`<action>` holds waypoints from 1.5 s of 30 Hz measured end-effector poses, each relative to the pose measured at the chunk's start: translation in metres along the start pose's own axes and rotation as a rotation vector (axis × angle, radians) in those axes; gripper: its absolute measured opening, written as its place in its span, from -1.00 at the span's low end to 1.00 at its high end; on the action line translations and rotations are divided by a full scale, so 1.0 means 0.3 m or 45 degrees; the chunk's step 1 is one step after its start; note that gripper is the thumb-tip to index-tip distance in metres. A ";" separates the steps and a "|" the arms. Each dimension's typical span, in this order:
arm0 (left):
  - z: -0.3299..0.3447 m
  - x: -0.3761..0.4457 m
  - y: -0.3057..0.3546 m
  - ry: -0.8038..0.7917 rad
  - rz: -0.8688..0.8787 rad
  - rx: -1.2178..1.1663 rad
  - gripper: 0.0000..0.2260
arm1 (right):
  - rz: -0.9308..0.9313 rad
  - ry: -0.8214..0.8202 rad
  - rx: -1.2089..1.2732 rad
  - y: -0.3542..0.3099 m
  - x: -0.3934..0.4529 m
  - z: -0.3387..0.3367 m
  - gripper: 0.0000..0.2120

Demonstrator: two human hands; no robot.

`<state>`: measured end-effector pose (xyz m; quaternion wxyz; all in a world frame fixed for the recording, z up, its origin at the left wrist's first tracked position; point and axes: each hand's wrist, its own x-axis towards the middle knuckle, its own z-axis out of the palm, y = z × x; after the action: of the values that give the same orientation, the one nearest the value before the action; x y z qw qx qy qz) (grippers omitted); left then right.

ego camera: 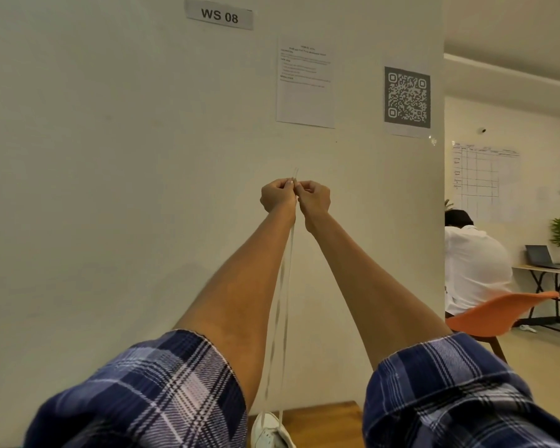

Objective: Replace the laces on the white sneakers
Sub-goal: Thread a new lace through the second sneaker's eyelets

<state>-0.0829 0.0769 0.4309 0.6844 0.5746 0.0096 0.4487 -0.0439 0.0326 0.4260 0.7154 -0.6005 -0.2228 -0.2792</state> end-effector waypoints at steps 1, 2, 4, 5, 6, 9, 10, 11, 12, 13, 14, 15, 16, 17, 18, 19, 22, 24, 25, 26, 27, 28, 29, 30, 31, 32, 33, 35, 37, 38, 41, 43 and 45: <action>0.002 0.000 -0.002 0.000 -0.003 -0.005 -0.83 | 0.000 0.001 -0.004 0.001 0.001 0.000 -0.89; 0.003 0.001 -0.004 0.002 -0.003 -0.014 -0.83 | -0.002 0.003 -0.010 0.002 0.003 0.000 -0.90; 0.004 0.005 -0.007 0.006 -0.006 -0.030 -0.84 | -0.005 0.002 -0.012 0.005 0.005 0.000 -0.90; 0.005 0.005 -0.009 0.006 -0.011 -0.039 -0.84 | -0.011 0.003 -0.012 0.007 0.005 0.000 -0.90; 0.007 0.005 -0.012 0.005 -0.014 -0.045 -0.84 | -0.019 0.005 -0.017 0.008 0.006 -0.001 -0.90; 0.010 0.005 -0.017 0.015 -0.030 -0.074 -0.85 | -0.009 0.005 -0.010 0.020 0.011 -0.005 -0.88; 0.005 0.010 -0.022 0.031 -0.044 -0.102 -0.86 | 0.017 0.014 0.006 0.035 0.010 -0.010 -0.85; -0.006 0.014 -0.027 0.052 -0.059 -0.145 -0.84 | 0.051 0.031 0.041 0.054 0.008 -0.018 -0.82; -0.025 0.023 -0.034 0.079 -0.074 -0.189 -0.81 | 0.094 0.051 0.088 0.078 0.007 -0.035 -0.79; -0.057 0.029 -0.056 0.122 -0.088 -0.198 -0.81 | 0.145 0.070 0.145 0.124 -0.005 -0.061 -0.76; -0.094 0.043 -0.075 0.166 -0.099 -0.181 -0.82 | 0.190 0.081 0.190 0.163 -0.013 -0.094 -0.76; -0.137 0.049 -0.117 0.211 -0.124 -0.135 -0.83 | 0.245 0.095 0.217 0.223 -0.029 -0.131 -0.76; -0.184 0.052 -0.166 0.243 -0.155 -0.080 -0.83 | 0.306 0.110 0.236 0.276 -0.047 -0.172 -0.77; -0.230 0.051 -0.226 0.260 -0.190 -0.020 -0.84 | 0.365 0.128 0.259 0.331 -0.061 -0.212 -0.78; -0.273 0.043 -0.304 0.262 -0.224 0.060 -0.85 | 0.413 0.150 0.270 0.392 -0.078 -0.247 -0.78; -0.310 0.030 -0.385 0.248 -0.252 0.139 -0.85 | 0.436 0.178 0.262 0.447 -0.084 -0.281 -0.78; -0.399 -0.039 -0.648 0.137 -0.382 0.334 -0.83 | 0.485 0.315 0.147 0.604 -0.105 -0.372 -0.75; -0.439 -0.094 -0.801 0.053 -0.487 0.398 -0.81 | 0.515 0.415 0.022 0.701 -0.108 -0.422 -0.74; -0.454 -0.117 -0.872 0.018 -0.520 0.463 -0.82 | 0.512 0.461 -0.053 0.750 -0.112 -0.438 -0.75; -0.467 -0.134 -0.930 -0.025 -0.550 0.547 -0.84 | 0.486 0.504 -0.134 0.789 -0.118 -0.450 -0.77; -0.479 -0.147 -0.982 -0.079 -0.594 0.643 -0.86 | 0.445 0.531 -0.219 0.819 -0.127 -0.454 -0.80; -0.484 -0.159 -1.037 -0.154 -0.660 0.747 -0.87 | 0.388 0.533 -0.314 0.847 -0.136 -0.452 -0.82; -0.489 -0.174 -1.080 -0.252 -0.731 0.871 -0.85 | 0.315 0.496 -0.410 0.867 -0.145 -0.447 -0.83; -0.495 -0.190 -1.133 -0.368 -0.797 1.032 -0.79 | 0.223 0.414 -0.518 0.891 -0.154 -0.437 -0.82; -0.502 -0.212 -1.178 -0.468 -0.808 1.227 -0.72 | 0.138 0.282 -0.644 0.911 -0.166 -0.426 -0.81; -0.507 -0.236 -1.214 -0.538 -0.763 1.419 -0.69 | 0.095 0.105 -0.768 0.938 -0.182 -0.413 -0.82; -0.507 -0.265 -1.248 -0.562 -0.704 1.552 -0.70 | 0.112 -0.095 -0.858 0.983 -0.205 -0.399 -0.87; -0.498 -0.308 -1.316 -0.583 -0.642 1.640 -0.72 | 0.240 -0.442 -0.915 1.080 -0.281 -0.368 -0.96; -0.467 -0.357 -1.357 -0.621 -0.679 1.606 -0.71 | 0.404 -0.636 -0.847 1.183 -0.389 -0.334 -0.86; -0.457 -0.379 -1.386 -0.630 -0.719 1.594 -0.71 | 0.512 -0.704 -0.799 1.230 -0.454 -0.314 -0.81; -0.446 -0.446 -1.418 -0.539 -0.696 1.616 -0.71 | 0.776 -0.845 -0.724 1.324 -0.637 -0.253 -0.87; -0.449 -0.473 -1.414 -0.440 -0.689 1.588 -0.73 | 0.780 -0.749 -0.733 1.376 -0.739 -0.227 -0.89; -0.462 -0.479 -1.406 -0.323 -0.774 1.525 -0.70 | 0.788 -0.557 -0.786 1.401 -0.798 -0.219 -0.85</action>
<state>0.0124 0.1212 -0.0239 0.3398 0.8741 0.3370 0.0831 0.0570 0.0512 -0.0512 0.4900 -0.8671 -0.0857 0.0262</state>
